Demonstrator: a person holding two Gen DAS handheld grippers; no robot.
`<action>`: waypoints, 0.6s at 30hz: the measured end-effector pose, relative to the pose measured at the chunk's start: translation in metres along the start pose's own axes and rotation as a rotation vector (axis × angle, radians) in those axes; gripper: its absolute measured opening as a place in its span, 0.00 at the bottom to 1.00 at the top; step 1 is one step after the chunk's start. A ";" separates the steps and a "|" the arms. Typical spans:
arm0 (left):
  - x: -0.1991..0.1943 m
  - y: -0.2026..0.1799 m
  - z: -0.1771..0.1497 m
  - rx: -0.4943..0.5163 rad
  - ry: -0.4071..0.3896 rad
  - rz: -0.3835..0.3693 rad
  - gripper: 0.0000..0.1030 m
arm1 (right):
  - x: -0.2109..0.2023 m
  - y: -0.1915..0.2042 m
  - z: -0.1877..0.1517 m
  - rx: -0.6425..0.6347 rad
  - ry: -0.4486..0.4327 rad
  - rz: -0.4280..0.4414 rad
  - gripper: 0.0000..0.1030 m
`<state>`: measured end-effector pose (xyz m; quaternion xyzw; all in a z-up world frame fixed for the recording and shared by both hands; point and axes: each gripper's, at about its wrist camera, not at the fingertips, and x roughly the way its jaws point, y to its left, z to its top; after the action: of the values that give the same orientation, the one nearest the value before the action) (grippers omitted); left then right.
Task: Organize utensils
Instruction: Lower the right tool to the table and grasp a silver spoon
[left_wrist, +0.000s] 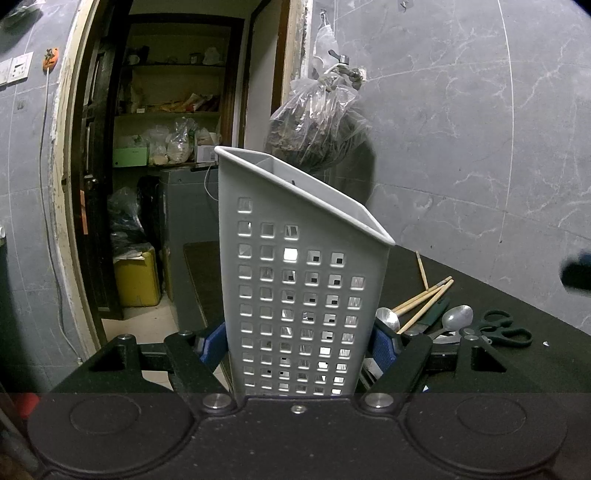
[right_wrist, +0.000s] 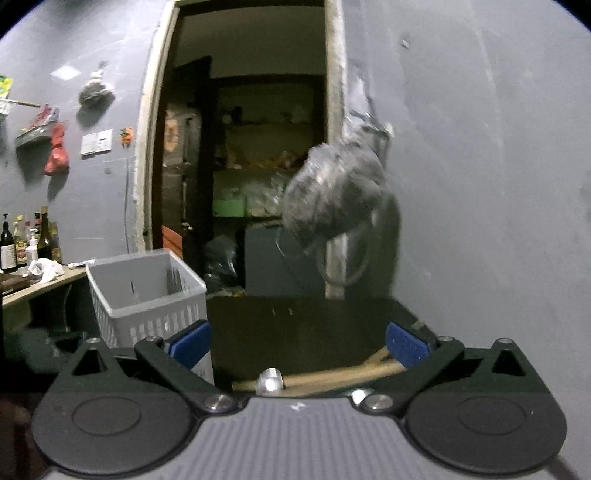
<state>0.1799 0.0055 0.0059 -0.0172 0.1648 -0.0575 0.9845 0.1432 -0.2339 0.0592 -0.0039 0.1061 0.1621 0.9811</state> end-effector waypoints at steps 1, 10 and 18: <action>0.000 0.000 0.000 0.001 0.000 0.000 0.75 | -0.005 -0.002 -0.007 0.016 0.010 -0.009 1.00; 0.000 0.001 0.001 -0.003 0.001 0.000 0.75 | -0.035 -0.006 -0.042 0.085 0.061 -0.043 1.00; 0.000 0.001 0.000 0.001 0.002 0.000 0.75 | -0.046 0.000 -0.062 0.138 0.094 -0.041 1.00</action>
<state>0.1800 0.0064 0.0059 -0.0168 0.1660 -0.0575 0.9843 0.0882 -0.2511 0.0077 0.0539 0.1627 0.1341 0.9760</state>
